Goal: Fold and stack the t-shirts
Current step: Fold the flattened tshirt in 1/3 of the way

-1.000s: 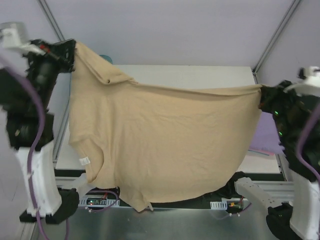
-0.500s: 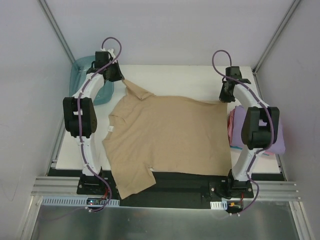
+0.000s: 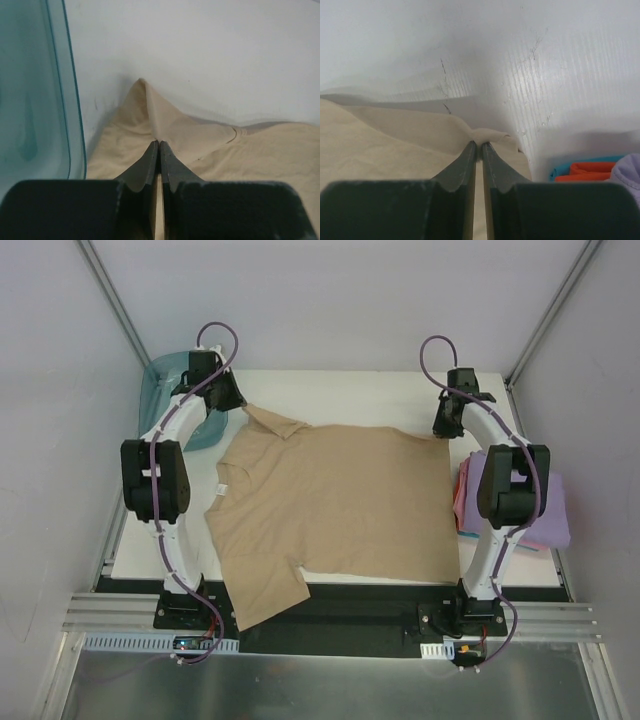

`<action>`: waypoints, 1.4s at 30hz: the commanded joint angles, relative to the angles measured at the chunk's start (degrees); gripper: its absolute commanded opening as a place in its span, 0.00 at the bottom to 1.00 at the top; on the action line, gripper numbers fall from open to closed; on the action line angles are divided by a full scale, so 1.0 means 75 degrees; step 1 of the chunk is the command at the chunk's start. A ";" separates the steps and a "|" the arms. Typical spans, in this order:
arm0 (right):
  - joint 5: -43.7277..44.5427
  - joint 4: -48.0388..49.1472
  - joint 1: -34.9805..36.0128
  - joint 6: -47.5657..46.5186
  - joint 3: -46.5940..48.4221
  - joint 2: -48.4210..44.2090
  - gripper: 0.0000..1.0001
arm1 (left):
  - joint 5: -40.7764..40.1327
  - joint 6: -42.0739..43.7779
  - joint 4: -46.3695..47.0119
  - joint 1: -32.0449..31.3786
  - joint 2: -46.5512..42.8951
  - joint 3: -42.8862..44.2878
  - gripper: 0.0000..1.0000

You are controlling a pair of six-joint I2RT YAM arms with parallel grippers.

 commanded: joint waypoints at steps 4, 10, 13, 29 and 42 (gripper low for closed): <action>-0.0026 -0.0355 -0.0032 -0.0016 -0.0607 -0.1308 0.12 | -0.1411 -0.0852 0.0182 -0.0421 -0.2447 -0.1947 0.00; 0.0208 -0.0812 -0.0020 -0.0238 -0.0865 -0.1824 0.12 | -0.2197 -0.1613 0.0181 -0.0562 -0.3996 -0.4010 0.00; 0.0396 -0.1058 -0.0020 -0.0274 -0.0889 -0.1942 0.12 | -0.2291 -0.2035 0.0181 -0.0574 -0.4770 -0.4749 0.00; 0.0654 -0.1550 -0.0032 -0.0579 -0.0807 -0.2200 0.14 | -0.2841 -0.3231 -0.0638 -0.1078 -0.8238 -0.7082 0.00; 0.0665 -0.1667 -0.0032 -0.0509 -0.1532 -0.2410 0.17 | -0.2280 -0.3711 -0.1084 -0.1301 -0.9271 -0.8733 0.00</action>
